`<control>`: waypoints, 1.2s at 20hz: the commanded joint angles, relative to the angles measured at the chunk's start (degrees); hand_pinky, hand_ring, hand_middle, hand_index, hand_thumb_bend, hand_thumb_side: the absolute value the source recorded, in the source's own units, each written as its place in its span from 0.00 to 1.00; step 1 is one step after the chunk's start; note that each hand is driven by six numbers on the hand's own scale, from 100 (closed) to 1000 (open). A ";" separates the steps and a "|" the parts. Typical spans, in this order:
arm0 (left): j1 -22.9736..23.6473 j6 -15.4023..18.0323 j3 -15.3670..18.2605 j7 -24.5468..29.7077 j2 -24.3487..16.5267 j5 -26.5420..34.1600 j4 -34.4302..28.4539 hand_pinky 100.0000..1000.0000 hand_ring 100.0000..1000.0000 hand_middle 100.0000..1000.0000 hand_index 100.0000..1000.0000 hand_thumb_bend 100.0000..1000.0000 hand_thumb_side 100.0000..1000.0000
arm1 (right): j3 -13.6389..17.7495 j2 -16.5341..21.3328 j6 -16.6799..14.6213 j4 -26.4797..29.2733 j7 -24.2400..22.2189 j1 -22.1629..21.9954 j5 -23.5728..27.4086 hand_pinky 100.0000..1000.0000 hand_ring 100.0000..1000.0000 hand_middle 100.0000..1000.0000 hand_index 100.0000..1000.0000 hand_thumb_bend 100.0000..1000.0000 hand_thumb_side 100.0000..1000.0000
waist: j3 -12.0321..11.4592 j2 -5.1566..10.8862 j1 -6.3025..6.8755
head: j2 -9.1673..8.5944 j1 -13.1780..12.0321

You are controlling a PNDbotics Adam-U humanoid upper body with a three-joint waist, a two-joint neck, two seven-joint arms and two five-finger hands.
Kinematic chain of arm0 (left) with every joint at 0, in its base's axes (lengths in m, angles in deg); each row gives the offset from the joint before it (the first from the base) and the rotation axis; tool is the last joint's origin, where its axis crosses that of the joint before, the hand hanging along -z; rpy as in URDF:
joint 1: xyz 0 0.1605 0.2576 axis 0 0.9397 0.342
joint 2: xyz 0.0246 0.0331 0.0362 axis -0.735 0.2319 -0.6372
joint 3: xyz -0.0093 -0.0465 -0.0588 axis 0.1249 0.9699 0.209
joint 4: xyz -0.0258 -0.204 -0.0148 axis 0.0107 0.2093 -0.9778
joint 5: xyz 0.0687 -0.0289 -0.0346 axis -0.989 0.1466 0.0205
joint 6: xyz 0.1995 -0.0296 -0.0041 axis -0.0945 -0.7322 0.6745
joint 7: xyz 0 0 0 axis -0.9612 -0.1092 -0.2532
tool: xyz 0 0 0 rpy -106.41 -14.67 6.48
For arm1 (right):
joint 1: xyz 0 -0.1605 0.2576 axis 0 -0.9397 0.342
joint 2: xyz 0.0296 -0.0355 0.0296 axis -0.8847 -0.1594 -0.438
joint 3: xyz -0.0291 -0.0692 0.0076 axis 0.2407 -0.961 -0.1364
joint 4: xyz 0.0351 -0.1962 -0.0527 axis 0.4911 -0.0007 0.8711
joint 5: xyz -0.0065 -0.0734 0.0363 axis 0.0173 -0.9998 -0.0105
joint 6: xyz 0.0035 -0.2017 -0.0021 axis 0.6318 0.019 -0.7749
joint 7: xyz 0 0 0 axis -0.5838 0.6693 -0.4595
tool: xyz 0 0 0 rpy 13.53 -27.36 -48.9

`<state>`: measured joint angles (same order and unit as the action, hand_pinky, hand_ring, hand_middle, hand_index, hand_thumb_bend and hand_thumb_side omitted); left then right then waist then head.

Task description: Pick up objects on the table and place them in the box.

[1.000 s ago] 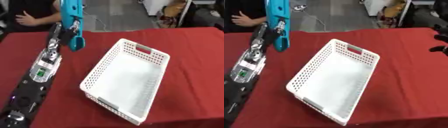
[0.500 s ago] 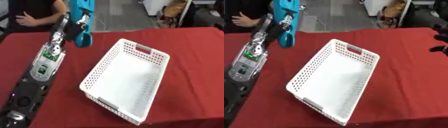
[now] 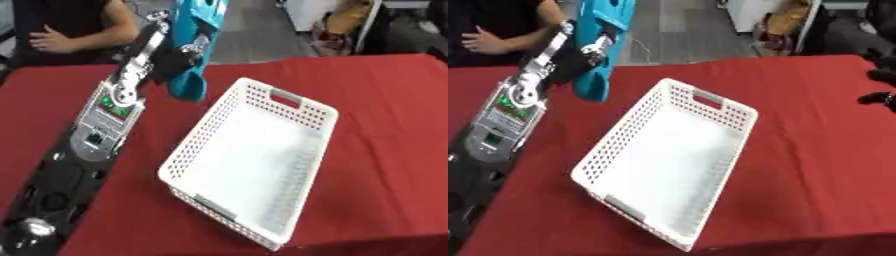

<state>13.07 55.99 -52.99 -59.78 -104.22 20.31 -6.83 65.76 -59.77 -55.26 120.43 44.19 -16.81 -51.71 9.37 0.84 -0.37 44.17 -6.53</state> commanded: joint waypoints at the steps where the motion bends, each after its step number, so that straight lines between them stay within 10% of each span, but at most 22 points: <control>1: -1.75 0.10 -1.22 2.47 -1.66 -1.74 -1.93 0.00 0.00 0.00 0.03 0.00 0.63 | 0.08 0.82 -0.16 0.59 -0.19 0.82 -0.02 0.65 0.84 0.85 1.00 0.00 0.97 | 0.15 0.66 0.04 | -0.05 -0.22; 24: -5.46 2.84 -11.07 16.57 -4.25 -9.84 5.08 0.00 0.00 0.00 0.05 0.00 0.44 | -0.14 0.96 -0.05 0.68 -0.36 1.17 0.24 0.65 0.83 0.84 1.00 0.00 0.97 | 0.80 0.68 0.26 | -0.05 -0.58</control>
<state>8.98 58.57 -64.02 -43.63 -106.84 10.87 -1.59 65.43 -59.77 -55.33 120.43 44.04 -16.52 -51.70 10.08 0.88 -0.07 44.17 -6.86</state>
